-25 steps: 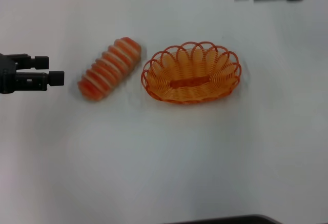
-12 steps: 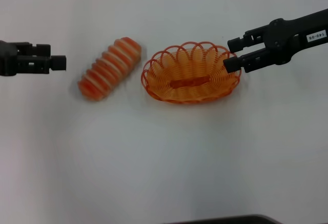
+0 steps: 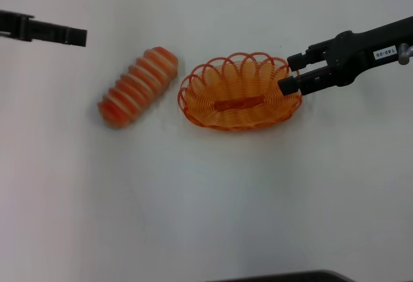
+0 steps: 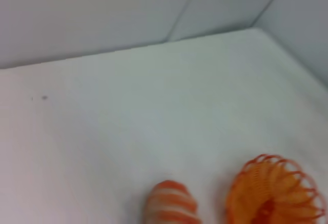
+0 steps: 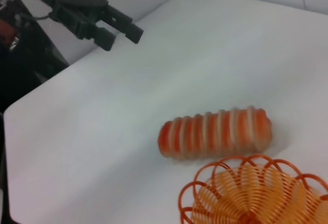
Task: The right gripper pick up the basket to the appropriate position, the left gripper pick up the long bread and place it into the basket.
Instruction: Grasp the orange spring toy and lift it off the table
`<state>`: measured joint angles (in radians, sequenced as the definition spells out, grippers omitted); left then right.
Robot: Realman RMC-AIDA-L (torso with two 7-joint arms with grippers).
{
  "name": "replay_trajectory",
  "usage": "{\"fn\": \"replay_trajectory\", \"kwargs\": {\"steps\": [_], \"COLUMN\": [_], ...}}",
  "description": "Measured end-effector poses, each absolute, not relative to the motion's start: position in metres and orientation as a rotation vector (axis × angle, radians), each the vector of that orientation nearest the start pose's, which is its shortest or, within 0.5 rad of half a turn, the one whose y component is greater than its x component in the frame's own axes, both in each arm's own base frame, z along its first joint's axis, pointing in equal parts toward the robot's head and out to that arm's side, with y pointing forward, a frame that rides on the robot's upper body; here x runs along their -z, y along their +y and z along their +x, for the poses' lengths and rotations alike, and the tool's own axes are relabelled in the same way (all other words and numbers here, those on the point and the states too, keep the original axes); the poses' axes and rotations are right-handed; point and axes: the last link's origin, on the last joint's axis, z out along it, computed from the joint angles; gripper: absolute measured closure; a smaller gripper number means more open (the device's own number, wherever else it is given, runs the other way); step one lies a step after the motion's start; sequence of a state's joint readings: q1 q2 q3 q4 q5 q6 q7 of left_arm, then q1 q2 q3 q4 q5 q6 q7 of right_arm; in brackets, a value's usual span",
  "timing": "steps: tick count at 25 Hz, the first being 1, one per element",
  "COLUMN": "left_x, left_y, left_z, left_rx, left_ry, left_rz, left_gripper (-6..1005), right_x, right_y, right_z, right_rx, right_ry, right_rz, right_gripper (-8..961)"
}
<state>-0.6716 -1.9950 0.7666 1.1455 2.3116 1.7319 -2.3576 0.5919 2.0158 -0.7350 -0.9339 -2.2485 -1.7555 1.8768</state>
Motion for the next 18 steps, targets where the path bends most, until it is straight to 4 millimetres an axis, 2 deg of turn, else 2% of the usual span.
{"fn": "replay_trajectory", "kwargs": {"steps": [2, 5, 8, 11, 18], "left_x": [-0.074, -0.043, -0.010, 0.012, 0.038], "left_y": [0.385, 0.394, 0.396, 0.395, 0.393], "left_z": [-0.195, -0.188, -0.182, -0.177, -0.178], "left_rx": [0.103, -0.039, -0.169, -0.265, -0.339], "left_ry": [-1.233, -1.191, -1.097, -1.003, -0.964], "left_rz": [-2.570, -2.543, -2.539, -2.544, -2.553], "left_gripper": [159, 163, 167, 170, 178], "right_x": [-0.049, -0.048, -0.047, -0.047, -0.047], "right_y": [0.341, 0.343, 0.345, 0.347, 0.352], "right_z": [0.246, 0.248, 0.249, 0.249, 0.247], "right_rx": [-0.294, -0.285, -0.285, -0.285, -0.284], "right_ry": [0.950, 0.953, 0.951, 0.948, 0.935], "right_rz": [-2.852, -2.834, -2.820, -2.808, -2.796], "right_gripper": [194, 193, 193, 193, 194]}}
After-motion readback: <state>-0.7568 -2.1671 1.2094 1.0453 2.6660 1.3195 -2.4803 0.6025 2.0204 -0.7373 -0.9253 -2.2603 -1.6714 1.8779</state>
